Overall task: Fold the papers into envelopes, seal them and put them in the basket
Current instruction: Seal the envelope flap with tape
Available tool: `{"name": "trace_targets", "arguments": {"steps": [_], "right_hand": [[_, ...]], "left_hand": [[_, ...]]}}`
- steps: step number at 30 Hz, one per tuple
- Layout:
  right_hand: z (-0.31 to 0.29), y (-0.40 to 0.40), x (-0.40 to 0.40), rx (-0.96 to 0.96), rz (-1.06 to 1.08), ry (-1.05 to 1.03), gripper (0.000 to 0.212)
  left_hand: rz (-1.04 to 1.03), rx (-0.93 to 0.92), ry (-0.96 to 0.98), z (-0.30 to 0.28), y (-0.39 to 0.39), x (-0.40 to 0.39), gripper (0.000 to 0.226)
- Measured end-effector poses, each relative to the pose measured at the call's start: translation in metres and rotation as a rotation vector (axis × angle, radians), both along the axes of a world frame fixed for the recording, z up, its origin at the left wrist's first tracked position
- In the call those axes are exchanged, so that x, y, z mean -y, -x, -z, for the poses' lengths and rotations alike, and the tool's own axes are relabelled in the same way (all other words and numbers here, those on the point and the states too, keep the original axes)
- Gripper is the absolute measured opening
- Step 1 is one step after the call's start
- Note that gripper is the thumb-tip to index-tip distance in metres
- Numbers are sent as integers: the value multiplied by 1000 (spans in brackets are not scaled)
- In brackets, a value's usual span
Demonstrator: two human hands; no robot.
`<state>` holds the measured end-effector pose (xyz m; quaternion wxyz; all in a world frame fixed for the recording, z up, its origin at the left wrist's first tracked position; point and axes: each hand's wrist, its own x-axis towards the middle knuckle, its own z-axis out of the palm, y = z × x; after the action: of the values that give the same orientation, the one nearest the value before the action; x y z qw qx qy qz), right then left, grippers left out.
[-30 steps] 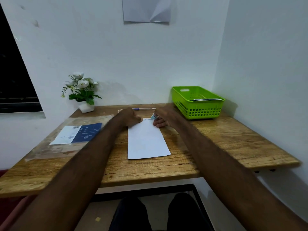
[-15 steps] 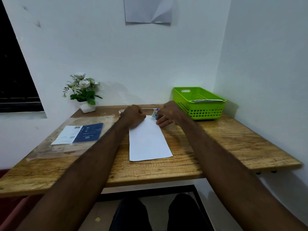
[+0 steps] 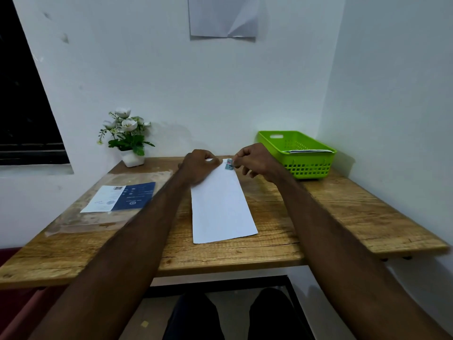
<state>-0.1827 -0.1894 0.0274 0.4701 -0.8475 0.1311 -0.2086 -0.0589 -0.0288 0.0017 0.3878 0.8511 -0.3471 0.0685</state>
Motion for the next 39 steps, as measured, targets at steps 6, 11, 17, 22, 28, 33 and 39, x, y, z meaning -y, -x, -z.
{"name": "trace_targets", "arguments": {"steps": [6, 11, 17, 22, 28, 33, 39], "right_hand": [[2, -3, 3, 43, 43, 190, 12], [1, -7, 7, 44, 66, 359, 8], [2, -8, 8, 50, 60, 395, 9], [-1, -5, 4, 137, 73, 142, 13], [-1, -3, 1, 123, 79, -262, 15], [0, -4, -4, 95, 74, -447, 15], [3, -12, -15, 160, 79, -671, 14]], "left_hand": [[29, 32, 63, -1, 1, 2, 20], [49, 43, 88, -3, 3, 1, 23], [77, 32, 109, -4, 3, 1, 21], [74, 63, 97, -1, 3, 2, 17], [75, 55, 90, 2, 4, 3, 21], [55, 35, 83, -1, 5, 3, 12], [73, -14, 166, -1, 10, 0, 10]]}}
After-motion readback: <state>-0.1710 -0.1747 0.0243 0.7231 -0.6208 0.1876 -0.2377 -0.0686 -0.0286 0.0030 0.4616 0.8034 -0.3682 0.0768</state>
